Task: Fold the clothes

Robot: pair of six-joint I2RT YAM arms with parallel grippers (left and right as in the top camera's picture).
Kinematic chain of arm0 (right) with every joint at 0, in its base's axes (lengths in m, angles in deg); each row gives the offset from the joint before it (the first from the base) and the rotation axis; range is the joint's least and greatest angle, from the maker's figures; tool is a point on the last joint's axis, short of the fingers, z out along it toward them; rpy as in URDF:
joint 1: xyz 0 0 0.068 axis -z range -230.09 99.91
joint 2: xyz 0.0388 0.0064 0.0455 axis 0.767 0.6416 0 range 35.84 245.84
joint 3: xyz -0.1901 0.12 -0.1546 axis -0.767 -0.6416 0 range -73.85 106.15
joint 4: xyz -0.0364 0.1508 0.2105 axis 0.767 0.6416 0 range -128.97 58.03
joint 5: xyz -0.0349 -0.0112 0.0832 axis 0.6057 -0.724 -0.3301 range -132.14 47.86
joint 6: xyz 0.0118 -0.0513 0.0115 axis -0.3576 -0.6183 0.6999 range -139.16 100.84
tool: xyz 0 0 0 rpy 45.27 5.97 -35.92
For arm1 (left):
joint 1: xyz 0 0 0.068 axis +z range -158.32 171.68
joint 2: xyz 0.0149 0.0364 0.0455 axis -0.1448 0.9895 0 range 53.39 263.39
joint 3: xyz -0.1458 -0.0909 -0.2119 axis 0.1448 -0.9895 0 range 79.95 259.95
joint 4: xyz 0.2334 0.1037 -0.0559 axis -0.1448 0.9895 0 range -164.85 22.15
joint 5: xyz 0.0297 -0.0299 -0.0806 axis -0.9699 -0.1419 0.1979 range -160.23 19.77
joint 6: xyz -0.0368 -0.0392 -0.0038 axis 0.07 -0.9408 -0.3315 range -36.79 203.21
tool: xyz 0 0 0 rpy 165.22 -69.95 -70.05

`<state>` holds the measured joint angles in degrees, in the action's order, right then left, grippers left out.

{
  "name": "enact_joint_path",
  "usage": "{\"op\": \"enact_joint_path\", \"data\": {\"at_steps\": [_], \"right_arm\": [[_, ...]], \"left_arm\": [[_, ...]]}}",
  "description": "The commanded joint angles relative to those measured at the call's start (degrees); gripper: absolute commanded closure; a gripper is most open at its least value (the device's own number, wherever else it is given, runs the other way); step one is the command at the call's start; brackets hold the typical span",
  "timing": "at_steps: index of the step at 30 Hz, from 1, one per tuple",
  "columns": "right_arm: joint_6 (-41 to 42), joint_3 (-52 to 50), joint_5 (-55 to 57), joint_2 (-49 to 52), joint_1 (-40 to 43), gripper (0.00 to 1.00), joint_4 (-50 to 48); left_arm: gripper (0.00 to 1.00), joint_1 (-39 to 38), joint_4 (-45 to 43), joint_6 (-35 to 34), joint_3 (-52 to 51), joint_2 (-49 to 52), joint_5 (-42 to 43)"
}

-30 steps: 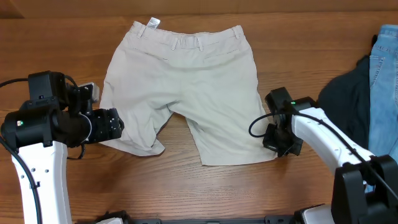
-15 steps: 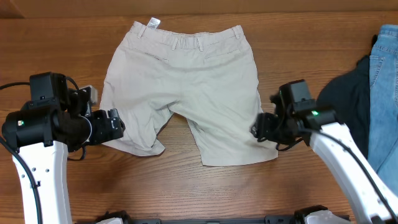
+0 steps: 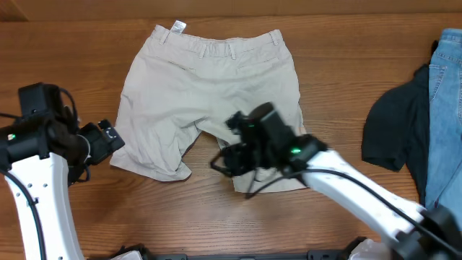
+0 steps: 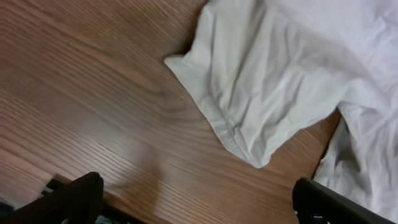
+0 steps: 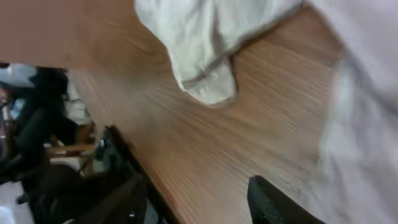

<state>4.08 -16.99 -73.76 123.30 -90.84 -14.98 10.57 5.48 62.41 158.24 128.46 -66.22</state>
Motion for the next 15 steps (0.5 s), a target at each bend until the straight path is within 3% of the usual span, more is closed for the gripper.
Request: {"op": "enact_joint_path", "data": {"at_steps": [1,4,5,9,15], "right_arm": [[2.5,0.5,1.6,8.7,-6.0,0.37,-7.9],[1.9,0.5,2.0,14.4,-9.5,0.16,-17.4],[1.9,0.5,2.6,15.4,-9.8,0.13,-18.8],[1.9,0.5,10.0,17.7,-9.8,0.12,-21.3],[1.9,0.5,9.8,21.2,-9.8,0.18,-26.9]], "left_arm": [[0.0,2.8,1.1,4.7,-0.3,-0.2,1.1],[0.0,3.1,2.6,6.3,-0.3,-0.2,1.1],[0.0,3.1,2.8,6.3,-0.3,-0.2,1.1],[0.0,3.1,2.8,6.3,-0.3,-0.2,2.7],[0.0,3.1,1.7,6.3,-0.3,-0.2,6.1]]}}
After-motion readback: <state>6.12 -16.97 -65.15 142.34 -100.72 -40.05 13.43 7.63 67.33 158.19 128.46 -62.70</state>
